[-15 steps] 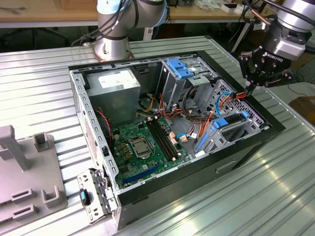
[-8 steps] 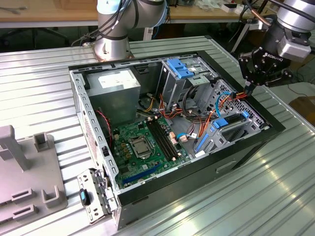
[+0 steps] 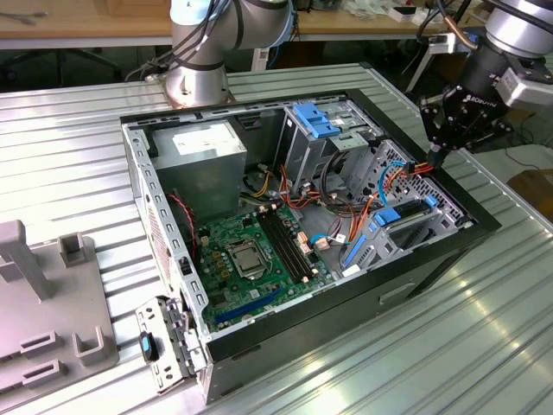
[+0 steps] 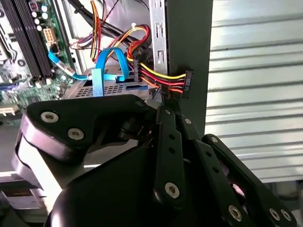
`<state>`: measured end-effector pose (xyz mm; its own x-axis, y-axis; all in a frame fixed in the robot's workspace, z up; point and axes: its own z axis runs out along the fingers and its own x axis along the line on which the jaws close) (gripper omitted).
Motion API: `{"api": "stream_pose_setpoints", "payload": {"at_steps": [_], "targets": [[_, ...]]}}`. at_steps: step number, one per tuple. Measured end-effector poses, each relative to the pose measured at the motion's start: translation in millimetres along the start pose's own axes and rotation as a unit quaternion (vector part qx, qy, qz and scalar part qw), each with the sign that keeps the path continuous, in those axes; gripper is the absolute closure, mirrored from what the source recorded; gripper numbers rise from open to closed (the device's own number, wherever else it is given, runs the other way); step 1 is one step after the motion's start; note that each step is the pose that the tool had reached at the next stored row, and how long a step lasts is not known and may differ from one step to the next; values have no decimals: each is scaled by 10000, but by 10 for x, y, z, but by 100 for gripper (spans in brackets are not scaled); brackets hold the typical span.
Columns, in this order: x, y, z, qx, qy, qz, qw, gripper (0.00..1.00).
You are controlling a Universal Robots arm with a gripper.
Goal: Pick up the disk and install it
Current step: 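Insert the first disk wire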
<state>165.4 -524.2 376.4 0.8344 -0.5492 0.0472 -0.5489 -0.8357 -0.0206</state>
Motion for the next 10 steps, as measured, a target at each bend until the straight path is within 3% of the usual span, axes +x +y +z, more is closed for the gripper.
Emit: {"api": "stream_pose_setpoints", "payload": {"at_steps": [5,10], "targets": [[0,0,2,26,-11,-543,9985,89],[1,0,2,48,-21,-1023,9947,89]]}}
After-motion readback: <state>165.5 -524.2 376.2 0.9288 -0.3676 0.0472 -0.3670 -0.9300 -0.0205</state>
